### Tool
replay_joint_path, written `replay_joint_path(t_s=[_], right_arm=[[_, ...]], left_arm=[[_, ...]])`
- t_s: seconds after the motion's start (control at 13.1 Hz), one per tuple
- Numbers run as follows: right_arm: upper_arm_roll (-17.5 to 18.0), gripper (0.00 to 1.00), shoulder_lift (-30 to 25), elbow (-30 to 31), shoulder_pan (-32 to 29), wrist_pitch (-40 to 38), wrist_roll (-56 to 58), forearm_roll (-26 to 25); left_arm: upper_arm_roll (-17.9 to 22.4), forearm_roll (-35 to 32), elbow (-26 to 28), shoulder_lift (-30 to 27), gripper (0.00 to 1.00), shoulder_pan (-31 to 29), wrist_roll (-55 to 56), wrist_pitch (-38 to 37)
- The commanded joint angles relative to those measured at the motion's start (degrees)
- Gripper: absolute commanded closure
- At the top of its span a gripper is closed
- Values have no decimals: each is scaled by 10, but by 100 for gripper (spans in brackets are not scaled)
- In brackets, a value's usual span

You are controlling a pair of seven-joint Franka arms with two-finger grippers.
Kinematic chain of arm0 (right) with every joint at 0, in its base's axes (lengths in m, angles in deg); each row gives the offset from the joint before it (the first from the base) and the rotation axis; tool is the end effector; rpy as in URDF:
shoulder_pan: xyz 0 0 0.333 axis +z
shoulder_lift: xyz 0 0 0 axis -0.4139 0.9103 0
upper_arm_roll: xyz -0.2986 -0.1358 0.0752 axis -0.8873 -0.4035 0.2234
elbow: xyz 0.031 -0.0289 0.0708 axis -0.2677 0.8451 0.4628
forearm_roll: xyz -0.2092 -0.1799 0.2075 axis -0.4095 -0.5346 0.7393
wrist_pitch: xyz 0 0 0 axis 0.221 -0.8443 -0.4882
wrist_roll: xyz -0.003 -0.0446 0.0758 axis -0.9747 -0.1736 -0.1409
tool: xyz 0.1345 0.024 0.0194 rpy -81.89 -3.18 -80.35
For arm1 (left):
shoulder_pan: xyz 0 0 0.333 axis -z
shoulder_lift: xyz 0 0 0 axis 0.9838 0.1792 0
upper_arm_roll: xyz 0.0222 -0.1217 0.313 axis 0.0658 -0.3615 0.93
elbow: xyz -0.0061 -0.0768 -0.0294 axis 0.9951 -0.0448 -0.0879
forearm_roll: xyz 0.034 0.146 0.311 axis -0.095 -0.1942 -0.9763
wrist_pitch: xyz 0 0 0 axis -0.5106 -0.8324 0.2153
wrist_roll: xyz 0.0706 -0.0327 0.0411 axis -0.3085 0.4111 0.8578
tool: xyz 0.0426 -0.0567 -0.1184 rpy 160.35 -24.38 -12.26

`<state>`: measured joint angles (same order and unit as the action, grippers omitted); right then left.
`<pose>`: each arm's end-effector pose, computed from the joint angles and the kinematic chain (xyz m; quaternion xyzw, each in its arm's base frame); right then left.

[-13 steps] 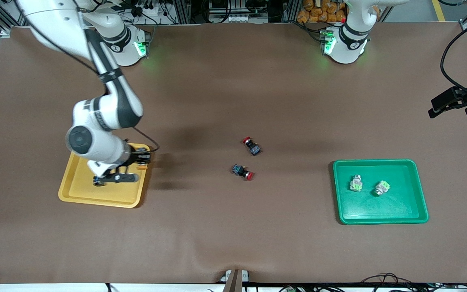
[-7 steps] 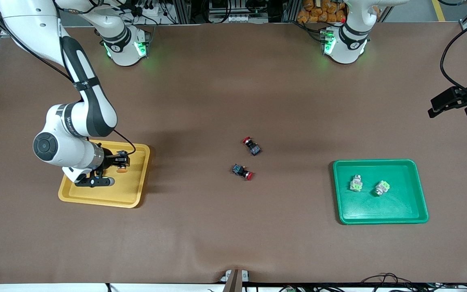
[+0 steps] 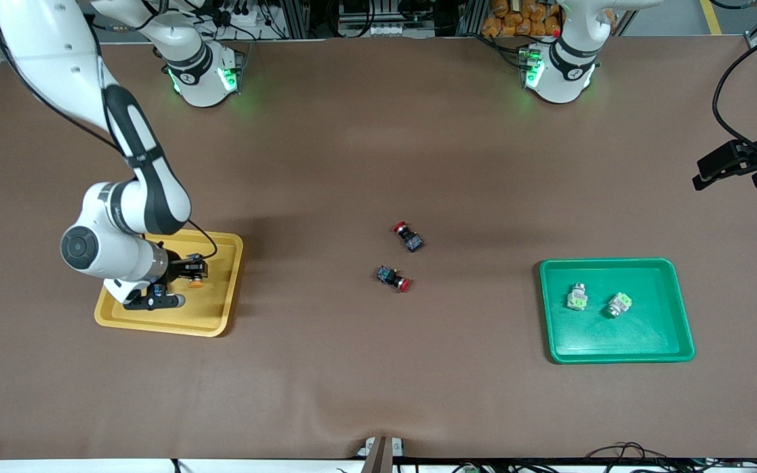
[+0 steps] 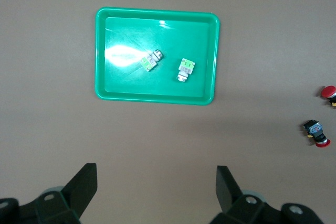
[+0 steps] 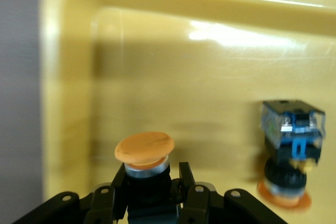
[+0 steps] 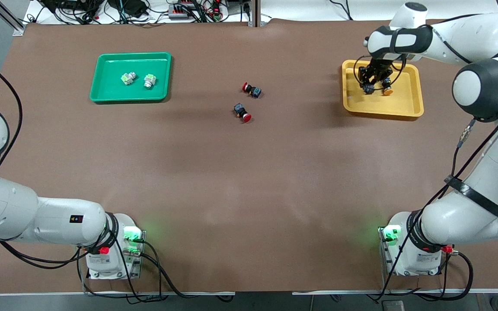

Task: Place green and yellow buttons in trays
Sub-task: 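Carry the yellow button over the yellow tray and lower it with the right gripper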

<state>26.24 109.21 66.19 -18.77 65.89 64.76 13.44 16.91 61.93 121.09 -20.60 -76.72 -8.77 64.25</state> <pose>0.5956 0.0457 0.2219 -0.9962 -0.0328 0.0596 0.0543 0.5156 -0.0022 0.6181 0.9994 0.0276 0.0172 0.0110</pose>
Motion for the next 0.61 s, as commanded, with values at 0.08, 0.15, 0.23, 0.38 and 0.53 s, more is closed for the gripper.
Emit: replay_joint_path(t_s=[0.08,0.15,0.23,0.38,0.53], right_arm=[[11,100,26,-5,-16,32,43,31],[11,100,32,-5,-15,39,43,31],[11,100,33,-5,-12,46,44,31],[11,59,44,-5,-9,66,48,31],[11,0,48,-3,-2,86,57,30]], left_arm=[[-1,9,-9,4,0,-3,4,-11],[-1,9,-9,3,0,-3,4,-11],[-1,9,-9,4,0,-3,4,-11],[-1,9,-10,4,0,-4,4,-11],[0,9,-10,4,0,-5,-5,-11]])
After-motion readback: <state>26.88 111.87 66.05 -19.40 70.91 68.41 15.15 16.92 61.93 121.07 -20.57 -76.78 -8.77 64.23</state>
